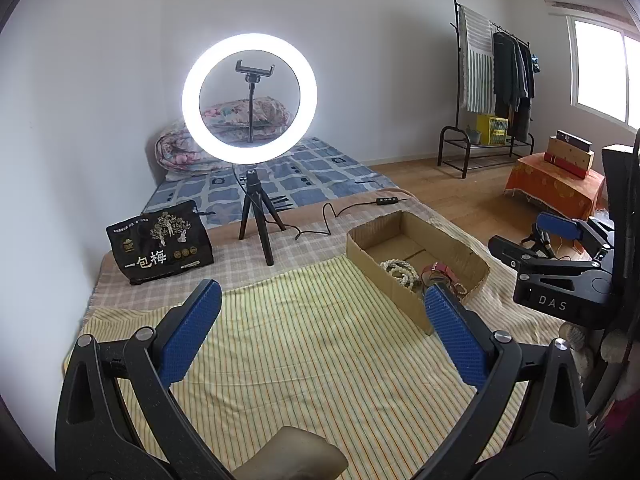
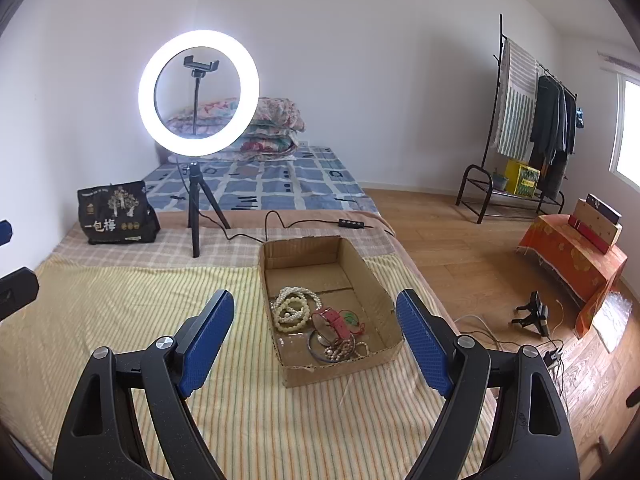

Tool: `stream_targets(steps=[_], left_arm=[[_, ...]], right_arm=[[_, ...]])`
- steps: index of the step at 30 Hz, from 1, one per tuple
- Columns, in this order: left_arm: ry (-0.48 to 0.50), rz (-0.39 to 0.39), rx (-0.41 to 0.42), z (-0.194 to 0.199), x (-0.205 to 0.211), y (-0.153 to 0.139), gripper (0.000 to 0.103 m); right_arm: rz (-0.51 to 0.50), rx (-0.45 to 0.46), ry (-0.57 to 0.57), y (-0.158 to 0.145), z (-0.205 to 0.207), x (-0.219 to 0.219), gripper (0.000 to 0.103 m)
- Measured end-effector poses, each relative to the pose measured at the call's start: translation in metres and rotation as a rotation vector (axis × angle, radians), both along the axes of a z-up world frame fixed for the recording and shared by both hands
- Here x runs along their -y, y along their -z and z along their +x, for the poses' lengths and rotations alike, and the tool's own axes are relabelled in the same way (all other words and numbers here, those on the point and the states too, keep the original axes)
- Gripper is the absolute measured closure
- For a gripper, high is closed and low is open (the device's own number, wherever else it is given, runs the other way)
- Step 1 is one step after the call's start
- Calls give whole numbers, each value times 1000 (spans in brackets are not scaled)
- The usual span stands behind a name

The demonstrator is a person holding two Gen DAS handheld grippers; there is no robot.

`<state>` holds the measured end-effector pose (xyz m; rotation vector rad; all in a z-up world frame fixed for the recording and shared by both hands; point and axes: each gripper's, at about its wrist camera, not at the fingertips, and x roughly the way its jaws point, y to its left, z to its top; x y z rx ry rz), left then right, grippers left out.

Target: Organize jewelry

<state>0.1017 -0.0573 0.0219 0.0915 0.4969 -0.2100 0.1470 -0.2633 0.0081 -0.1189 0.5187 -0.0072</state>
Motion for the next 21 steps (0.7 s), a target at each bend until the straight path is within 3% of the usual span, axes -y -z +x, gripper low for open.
stream_targets(steps=[21], left_arm=[[2, -1, 1, 0, 1, 0, 0]], right_arm=[[5, -3, -9, -2, 0, 1, 20]])
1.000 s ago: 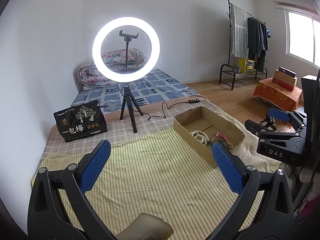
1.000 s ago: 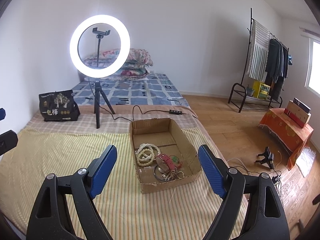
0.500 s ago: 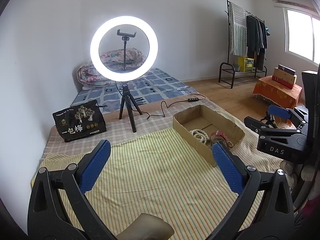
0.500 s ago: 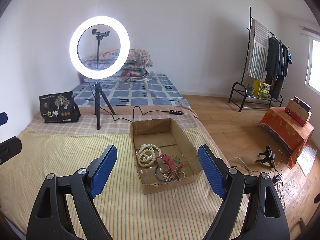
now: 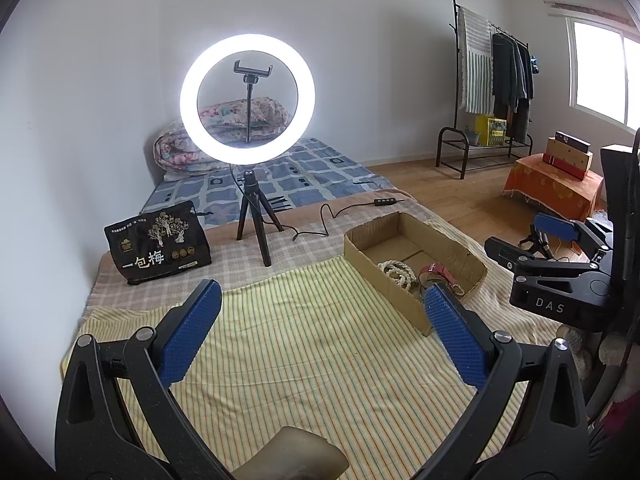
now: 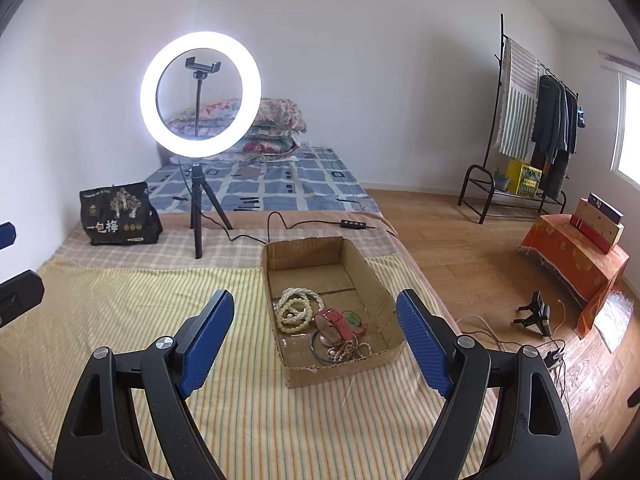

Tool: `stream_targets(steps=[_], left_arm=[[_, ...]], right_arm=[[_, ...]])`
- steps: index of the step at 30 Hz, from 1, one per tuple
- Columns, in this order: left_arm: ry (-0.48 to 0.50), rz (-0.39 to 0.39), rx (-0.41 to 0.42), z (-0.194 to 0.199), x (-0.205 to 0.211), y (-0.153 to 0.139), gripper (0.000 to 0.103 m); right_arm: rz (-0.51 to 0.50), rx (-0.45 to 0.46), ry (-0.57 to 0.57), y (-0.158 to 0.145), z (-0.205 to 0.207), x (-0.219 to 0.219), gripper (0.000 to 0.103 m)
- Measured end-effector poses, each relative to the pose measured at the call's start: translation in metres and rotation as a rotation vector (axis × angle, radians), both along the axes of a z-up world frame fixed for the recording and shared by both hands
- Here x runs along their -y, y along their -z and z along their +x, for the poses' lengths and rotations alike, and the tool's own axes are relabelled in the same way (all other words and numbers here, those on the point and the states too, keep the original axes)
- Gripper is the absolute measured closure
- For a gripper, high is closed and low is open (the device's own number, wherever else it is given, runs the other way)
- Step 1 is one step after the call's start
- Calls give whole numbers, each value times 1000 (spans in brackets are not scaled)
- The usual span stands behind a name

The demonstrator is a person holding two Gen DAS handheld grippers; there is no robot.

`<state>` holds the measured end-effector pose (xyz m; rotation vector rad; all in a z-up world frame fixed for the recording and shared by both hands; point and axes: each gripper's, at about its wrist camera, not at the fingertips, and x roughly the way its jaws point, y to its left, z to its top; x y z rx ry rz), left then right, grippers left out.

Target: Organize jewelry

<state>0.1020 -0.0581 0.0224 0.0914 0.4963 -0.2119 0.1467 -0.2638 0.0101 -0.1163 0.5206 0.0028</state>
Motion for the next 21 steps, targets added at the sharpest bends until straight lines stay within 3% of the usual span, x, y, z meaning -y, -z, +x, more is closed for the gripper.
stream_targets(steps=[21], left_arm=[[2, 2, 0, 0, 3, 1, 0]], right_arm=[[1, 2, 2, -1, -1, 1, 20]])
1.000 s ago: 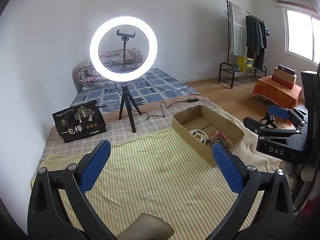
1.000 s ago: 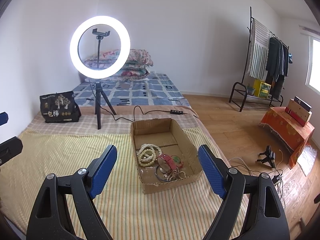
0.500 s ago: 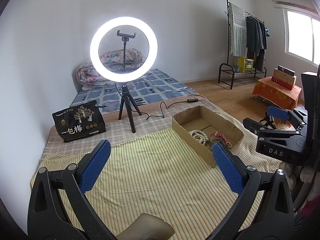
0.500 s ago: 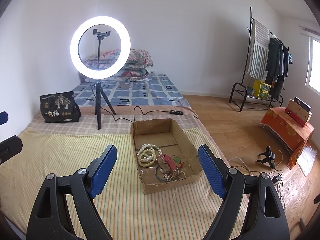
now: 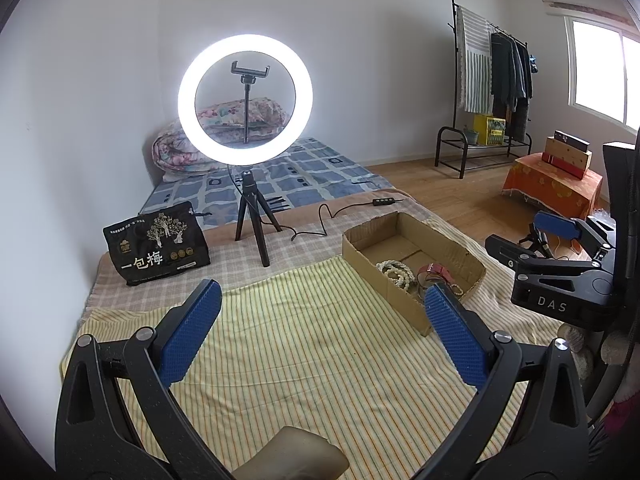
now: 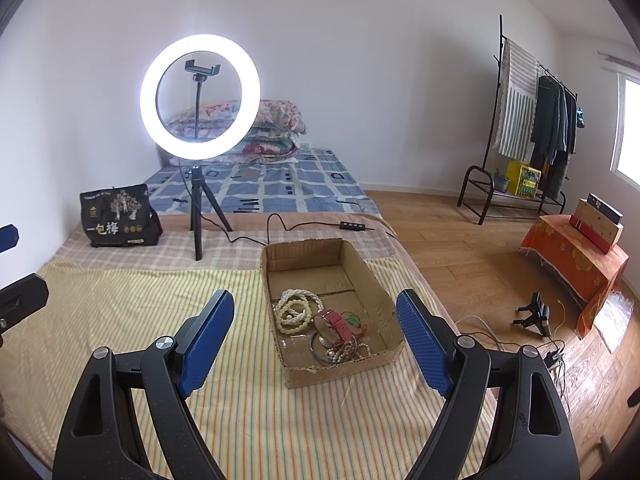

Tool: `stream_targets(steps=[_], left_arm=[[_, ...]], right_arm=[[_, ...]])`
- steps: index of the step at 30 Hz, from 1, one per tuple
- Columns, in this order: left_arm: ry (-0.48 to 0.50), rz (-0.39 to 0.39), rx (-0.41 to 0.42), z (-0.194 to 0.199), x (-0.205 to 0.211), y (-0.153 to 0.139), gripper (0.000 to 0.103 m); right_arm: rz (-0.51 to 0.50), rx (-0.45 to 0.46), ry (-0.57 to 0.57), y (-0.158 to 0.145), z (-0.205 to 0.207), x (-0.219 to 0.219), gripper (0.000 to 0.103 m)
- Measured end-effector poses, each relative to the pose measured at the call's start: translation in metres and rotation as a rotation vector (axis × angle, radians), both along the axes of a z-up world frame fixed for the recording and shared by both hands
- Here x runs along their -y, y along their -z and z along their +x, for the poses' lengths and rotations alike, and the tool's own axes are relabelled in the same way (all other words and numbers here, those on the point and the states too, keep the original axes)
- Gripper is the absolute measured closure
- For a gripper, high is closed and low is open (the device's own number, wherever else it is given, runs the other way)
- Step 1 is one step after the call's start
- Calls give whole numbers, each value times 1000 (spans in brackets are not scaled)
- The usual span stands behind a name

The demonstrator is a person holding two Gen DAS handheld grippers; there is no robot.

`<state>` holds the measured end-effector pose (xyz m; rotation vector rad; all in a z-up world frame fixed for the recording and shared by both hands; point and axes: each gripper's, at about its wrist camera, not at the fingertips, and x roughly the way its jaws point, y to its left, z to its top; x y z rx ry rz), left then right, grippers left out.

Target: Organize jewelry

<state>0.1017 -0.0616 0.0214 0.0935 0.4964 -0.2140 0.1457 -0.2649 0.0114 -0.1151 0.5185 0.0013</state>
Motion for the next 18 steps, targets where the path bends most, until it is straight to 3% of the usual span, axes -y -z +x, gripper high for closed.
stream_targets(steps=[18], left_arm=[[2, 0, -11, -2, 5, 1, 0]], right_arm=[[-8, -4, -6, 0, 0, -1, 20]])
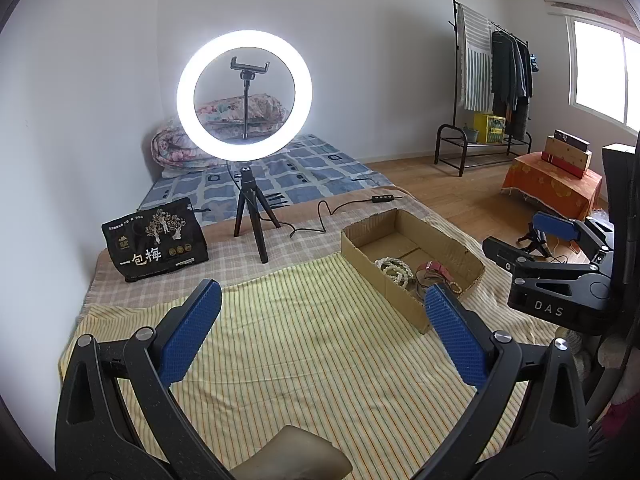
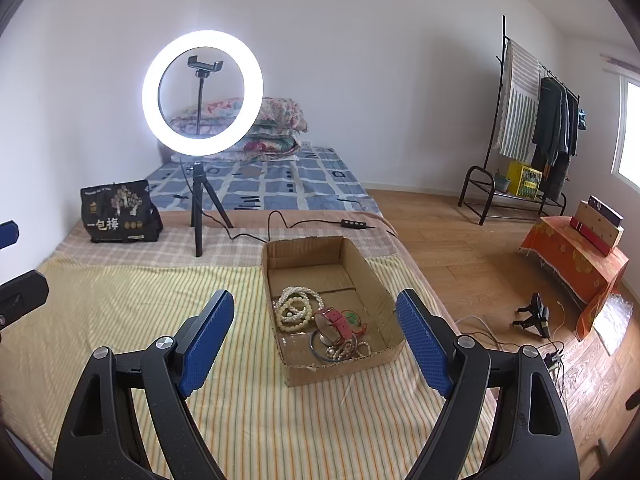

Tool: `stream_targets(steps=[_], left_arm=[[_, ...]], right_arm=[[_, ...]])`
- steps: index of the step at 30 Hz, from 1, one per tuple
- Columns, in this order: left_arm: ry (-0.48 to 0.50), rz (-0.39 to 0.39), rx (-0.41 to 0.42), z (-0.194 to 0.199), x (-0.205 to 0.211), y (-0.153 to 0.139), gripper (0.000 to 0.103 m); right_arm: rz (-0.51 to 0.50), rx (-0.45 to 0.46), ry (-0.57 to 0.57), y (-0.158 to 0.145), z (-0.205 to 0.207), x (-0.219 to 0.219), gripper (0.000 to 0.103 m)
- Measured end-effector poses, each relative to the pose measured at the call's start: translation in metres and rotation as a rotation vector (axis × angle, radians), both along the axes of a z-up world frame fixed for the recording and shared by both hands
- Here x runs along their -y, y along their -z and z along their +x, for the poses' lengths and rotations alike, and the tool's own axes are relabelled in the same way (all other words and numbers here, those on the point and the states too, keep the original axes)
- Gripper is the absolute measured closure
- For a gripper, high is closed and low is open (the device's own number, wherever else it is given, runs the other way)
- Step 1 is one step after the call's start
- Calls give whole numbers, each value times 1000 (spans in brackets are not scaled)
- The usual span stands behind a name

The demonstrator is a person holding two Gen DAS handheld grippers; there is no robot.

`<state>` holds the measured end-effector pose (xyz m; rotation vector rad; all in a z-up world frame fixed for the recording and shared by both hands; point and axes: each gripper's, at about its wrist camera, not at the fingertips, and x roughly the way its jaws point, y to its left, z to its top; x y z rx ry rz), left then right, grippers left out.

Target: Organize jewelry

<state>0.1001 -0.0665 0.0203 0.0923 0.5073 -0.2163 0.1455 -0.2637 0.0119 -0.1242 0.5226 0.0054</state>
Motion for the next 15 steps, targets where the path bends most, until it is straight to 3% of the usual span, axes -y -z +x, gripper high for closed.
stream_targets(steps=[15], left_arm=[[-1, 12, 29, -5, -1, 3, 0]], right_arm=[[-11, -5, -7, 4, 0, -2, 20]])
